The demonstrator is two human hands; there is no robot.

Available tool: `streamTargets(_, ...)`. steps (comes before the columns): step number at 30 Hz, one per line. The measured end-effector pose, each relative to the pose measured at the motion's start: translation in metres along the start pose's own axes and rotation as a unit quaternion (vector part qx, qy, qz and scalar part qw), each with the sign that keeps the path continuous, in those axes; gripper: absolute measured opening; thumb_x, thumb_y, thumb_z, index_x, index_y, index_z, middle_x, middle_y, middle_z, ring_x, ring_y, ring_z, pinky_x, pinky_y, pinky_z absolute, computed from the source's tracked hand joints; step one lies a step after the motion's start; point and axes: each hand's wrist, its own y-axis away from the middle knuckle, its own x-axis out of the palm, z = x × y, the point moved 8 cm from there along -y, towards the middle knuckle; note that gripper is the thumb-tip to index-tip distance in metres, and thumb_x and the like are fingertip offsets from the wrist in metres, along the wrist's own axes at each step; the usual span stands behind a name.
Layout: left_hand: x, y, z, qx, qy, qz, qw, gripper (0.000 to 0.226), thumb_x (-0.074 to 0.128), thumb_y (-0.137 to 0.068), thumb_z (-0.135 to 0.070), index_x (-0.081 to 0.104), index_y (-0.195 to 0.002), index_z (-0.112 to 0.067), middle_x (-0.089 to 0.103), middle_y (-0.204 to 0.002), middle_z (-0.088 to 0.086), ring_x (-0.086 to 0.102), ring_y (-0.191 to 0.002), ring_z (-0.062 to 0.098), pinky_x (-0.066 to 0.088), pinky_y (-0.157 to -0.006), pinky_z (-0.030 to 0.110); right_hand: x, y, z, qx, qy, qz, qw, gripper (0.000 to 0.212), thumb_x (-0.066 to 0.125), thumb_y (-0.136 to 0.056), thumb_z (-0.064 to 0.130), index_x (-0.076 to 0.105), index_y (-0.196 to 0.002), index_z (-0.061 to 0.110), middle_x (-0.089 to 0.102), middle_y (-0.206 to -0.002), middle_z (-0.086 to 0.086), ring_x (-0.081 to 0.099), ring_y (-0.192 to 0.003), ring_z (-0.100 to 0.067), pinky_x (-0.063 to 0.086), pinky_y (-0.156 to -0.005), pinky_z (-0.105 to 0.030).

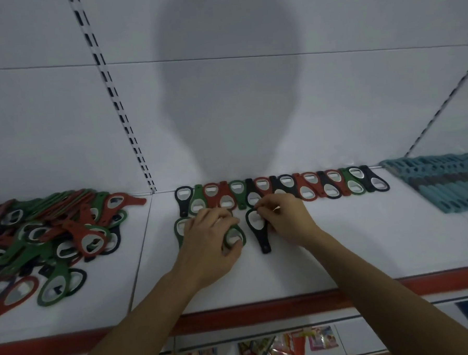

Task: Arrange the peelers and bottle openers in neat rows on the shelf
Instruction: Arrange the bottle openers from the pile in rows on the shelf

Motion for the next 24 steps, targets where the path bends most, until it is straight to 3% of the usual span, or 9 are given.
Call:
streamTargets(4, 0.005, -0.004, -0.002, 0.003, -0.042, 0.002, 0.999, 0.052, 0.048, -0.083, -0.055, 0.065, -0.126, -0.030, 0.053, -0.125, -0.011, 0.047, -0.120, 0.017, 0.039, -0.094, 0.046, -0.009, 0.005, 0.004, -0.010, -0.003, -0.050, 0.999, 0.024, 0.063, -0.098, 0.017, 0.068, -0.121, 0.021, 0.066, -0.105, 0.009, 0.062, -0.077, 0.000, 0.044, -0.064, -0.001)
streamTargets(8, 0.008, -0.001, 0.003, -0.019, -0.062, 0.019, 0.998, 0.052, 0.045, -0.081, -0.056, 0.063, -0.126, -0.036, 0.049, -0.128, -0.010, 0.043, -0.123, 0.017, 0.031, -0.097, 0.045, -0.003, 0.019, -0.002, -0.039, 0.024, 0.062, 0.997, 0.045, 0.064, -0.080, -0.001, 0.069, -0.113, 0.029, 0.063, -0.112, 0.011, 0.062, -0.078, -0.005, 0.047, -0.066, -0.008)
streamTargets(13, 0.007, -0.001, 0.002, -0.024, -0.068, 0.026, 0.997, 0.053, 0.045, -0.080, -0.054, 0.064, -0.125, -0.034, 0.049, -0.122, -0.012, 0.045, -0.120, 0.016, 0.031, -0.095, 0.043, 0.007, 0.021, -0.001, -0.087, 0.124, 0.106, 0.983, 0.044, 0.075, -0.079, 0.012, 0.070, -0.118, 0.032, 0.052, -0.125, 0.011, 0.055, -0.086, -0.002, 0.042, -0.070, -0.009)
streamTargets(17, 0.005, 0.001, 0.003, -0.026, -0.073, 0.031, 0.997, 0.053, 0.044, -0.081, -0.054, 0.063, -0.127, -0.034, 0.047, -0.122, -0.013, 0.043, -0.120, 0.014, 0.031, -0.096, 0.042, 0.015, 0.017, 0.004, -0.102, 0.132, 0.099, 0.981, 0.043, 0.078, -0.080, 0.022, 0.069, -0.121, 0.030, 0.050, -0.128, 0.010, 0.047, -0.083, 0.006, 0.038, -0.069, -0.006)
streamTargets(24, 0.005, 0.000, 0.001, -0.019, -0.067, 0.041, 0.997, 0.056, 0.045, -0.079, -0.053, 0.063, -0.128, -0.033, 0.050, -0.126, -0.012, 0.042, -0.123, 0.015, 0.033, -0.098, 0.045, 0.020, 0.019, 0.011, -0.111, 0.131, 0.058, 0.983, 0.037, 0.074, -0.080, 0.024, 0.070, -0.117, 0.029, 0.052, -0.123, 0.010, 0.045, -0.085, 0.001, 0.034, -0.071, -0.007)
